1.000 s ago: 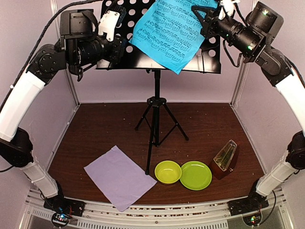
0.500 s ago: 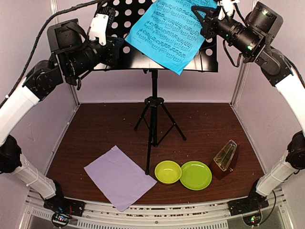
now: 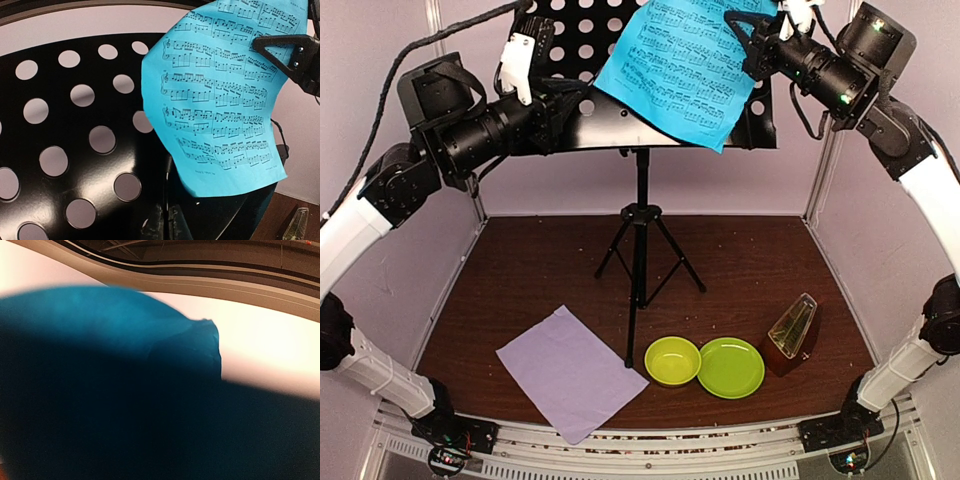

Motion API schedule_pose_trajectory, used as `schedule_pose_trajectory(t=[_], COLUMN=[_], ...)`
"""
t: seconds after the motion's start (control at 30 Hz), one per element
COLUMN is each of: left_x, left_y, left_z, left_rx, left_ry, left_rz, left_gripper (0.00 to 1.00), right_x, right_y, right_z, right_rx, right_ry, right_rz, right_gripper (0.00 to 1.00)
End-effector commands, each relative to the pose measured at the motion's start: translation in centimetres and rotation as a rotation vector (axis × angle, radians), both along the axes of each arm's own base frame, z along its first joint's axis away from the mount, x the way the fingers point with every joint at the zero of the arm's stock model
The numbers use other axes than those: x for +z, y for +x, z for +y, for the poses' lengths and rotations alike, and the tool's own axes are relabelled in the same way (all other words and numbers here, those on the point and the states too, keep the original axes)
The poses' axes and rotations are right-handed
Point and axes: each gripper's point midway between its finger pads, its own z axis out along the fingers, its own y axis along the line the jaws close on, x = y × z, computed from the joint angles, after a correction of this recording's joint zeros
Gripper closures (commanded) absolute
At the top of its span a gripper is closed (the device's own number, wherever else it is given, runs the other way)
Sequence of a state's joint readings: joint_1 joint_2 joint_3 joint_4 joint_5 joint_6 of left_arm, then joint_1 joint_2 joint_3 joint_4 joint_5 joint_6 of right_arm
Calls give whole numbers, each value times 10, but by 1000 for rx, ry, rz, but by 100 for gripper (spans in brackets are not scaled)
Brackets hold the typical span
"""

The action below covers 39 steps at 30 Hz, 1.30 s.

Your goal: Set up the instrument practice props

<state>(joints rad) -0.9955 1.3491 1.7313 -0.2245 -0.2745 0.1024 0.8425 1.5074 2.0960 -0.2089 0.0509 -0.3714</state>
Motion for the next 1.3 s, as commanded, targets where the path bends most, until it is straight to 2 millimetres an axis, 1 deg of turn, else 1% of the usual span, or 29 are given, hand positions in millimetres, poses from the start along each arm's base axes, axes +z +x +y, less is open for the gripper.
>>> schedule_pose_trajectory(t=[0.0, 0.13, 0.23, 0.3, 0.4, 0.5, 0.7, 0.8, 0.87, 0.97, 1.07, 1.17, 1.27], left_x=[50, 52, 52, 51, 52, 53, 53, 54, 53, 50, 47, 42, 36], left_y=[-12, -21, -29, -29, -27, -26, -25, -26, -26, -27, -32, -37, -41], left_z=[25, 21, 10, 3, 7, 14, 21, 28, 30, 28, 18, 8, 0], left_rx=[25, -29, -97, -115, -99, -68, -38, -17, -8, -16, -59, -106, -139], left_ry=[-144, -154, -131, -113, -135, -167, -179, -206, -208, -197, -153, -103, -62], left_rz=[-111, -147, -175, -176, -181, -186, -203, -220, -225, -236, -271, -304, -333], left_gripper=[100, 100, 100, 100, 100, 100, 100, 100, 100, 100, 100, 100, 100], right_x=[18, 23, 23, 23, 21, 22, 28, 30, 23, 20, 18, 23, 23], right_y=[-11, -18, -25, -29, -30, -31, -41, -44, -42, -45, -46, -49, -49], right_z=[-16, -19, -10, -2, 4, -2, -23, -32, -28, -21, -10, -2, 12], right_rx=[-46, -55, -12, 14, 10, -36, -86, -106, -103, -70, -33, -1, 40], right_ry=[11, 2, -23, -47, -70, -63, -23, -13, -29, -45, -68, -72, -85], right_rz=[-45, -67, -91, -104, -109, -113, -118, -119, -110, -114, -118, -139, -158], right_gripper=[100, 100, 100, 100, 100, 100, 100, 100, 100, 100, 100, 100, 100])
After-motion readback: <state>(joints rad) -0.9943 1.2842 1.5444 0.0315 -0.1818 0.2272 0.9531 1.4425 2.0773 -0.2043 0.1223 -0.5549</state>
